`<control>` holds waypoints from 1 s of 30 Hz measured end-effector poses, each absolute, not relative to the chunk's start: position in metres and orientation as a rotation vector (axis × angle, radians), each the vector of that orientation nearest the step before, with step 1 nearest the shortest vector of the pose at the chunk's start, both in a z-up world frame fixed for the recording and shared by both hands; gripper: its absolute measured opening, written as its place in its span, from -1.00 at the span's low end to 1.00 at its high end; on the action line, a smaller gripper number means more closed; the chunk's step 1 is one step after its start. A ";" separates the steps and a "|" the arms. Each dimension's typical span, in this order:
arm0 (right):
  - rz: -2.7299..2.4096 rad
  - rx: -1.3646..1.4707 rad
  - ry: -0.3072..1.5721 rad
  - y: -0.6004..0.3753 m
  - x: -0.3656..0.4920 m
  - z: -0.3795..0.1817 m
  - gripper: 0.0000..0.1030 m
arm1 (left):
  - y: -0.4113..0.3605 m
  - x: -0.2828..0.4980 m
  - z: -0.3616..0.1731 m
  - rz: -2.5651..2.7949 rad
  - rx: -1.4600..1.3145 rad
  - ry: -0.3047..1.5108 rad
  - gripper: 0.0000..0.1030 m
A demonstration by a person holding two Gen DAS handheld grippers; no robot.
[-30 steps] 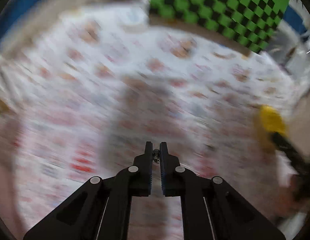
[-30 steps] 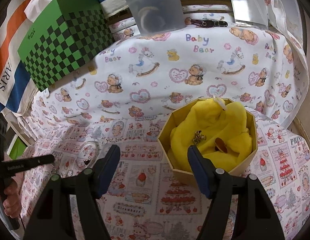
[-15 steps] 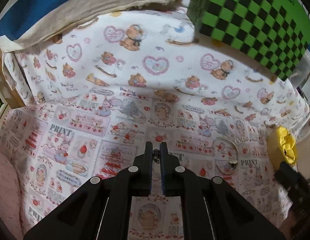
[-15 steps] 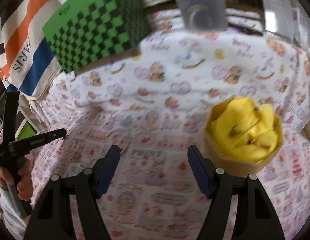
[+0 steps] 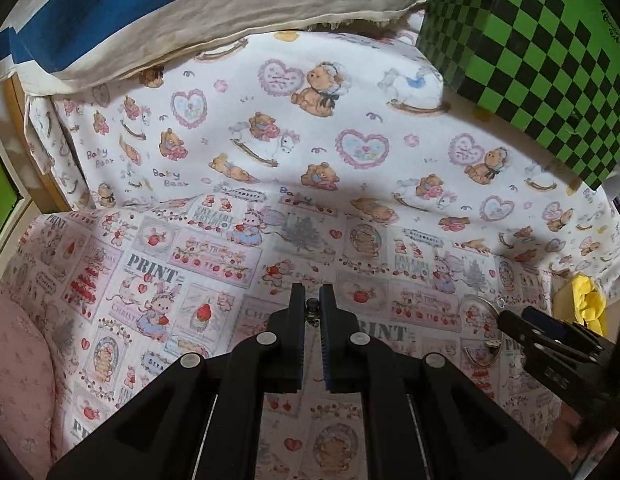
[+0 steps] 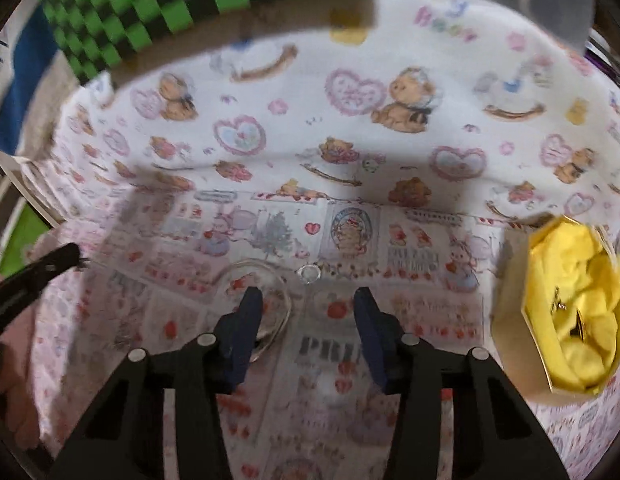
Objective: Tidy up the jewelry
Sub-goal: 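Lift the chain with the left gripper while the right gripper lowers around the silver bangle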
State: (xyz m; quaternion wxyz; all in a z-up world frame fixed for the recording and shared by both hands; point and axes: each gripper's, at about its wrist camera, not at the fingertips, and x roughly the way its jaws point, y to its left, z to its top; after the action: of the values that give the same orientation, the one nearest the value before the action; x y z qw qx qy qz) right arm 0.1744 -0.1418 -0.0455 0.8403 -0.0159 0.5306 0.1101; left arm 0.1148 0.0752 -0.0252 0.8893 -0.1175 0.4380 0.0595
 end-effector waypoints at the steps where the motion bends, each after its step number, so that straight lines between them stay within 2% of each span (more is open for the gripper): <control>1: 0.216 -0.038 1.136 -0.143 0.178 -0.049 -0.15 | 0.075 0.115 -0.026 0.122 -0.245 0.912 -0.89; 3: 0.205 -0.041 1.131 -0.147 0.179 -0.050 -0.24 | 0.075 0.115 -0.026 0.121 -0.247 0.912 -0.89; 18: 0.248 -0.078 1.185 -0.197 0.120 -0.037 -0.21 | 0.067 0.115 -0.021 0.092 -0.240 0.903 -0.88; 19: 0.296 -0.079 1.186 -0.196 0.115 -0.035 -0.16 | 0.067 0.115 -0.021 0.075 -0.258 0.903 -0.88; 22: 0.384 -0.121 1.098 -0.186 0.102 -0.026 0.23 | 0.066 0.113 -0.018 0.067 -0.258 0.886 -0.88; 23: 0.407 -0.157 1.063 -0.180 0.100 -0.024 0.28 | 0.065 0.112 -0.016 0.070 -0.248 0.876 -0.88; 26: 0.455 -0.214 1.057 -0.162 0.103 -0.029 0.42 | 0.063 0.111 -0.014 0.066 -0.246 0.872 -0.88; 30: 0.446 -0.304 1.101 -0.143 0.110 -0.047 0.44 | 0.062 0.111 -0.015 0.074 -0.236 0.879 -0.88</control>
State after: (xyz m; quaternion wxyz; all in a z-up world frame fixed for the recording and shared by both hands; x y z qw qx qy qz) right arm 0.1105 -0.1435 -0.0468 0.8177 -0.1427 0.5168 0.2093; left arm 0.1114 0.0621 -0.0153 0.8975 -0.1141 0.4245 0.0359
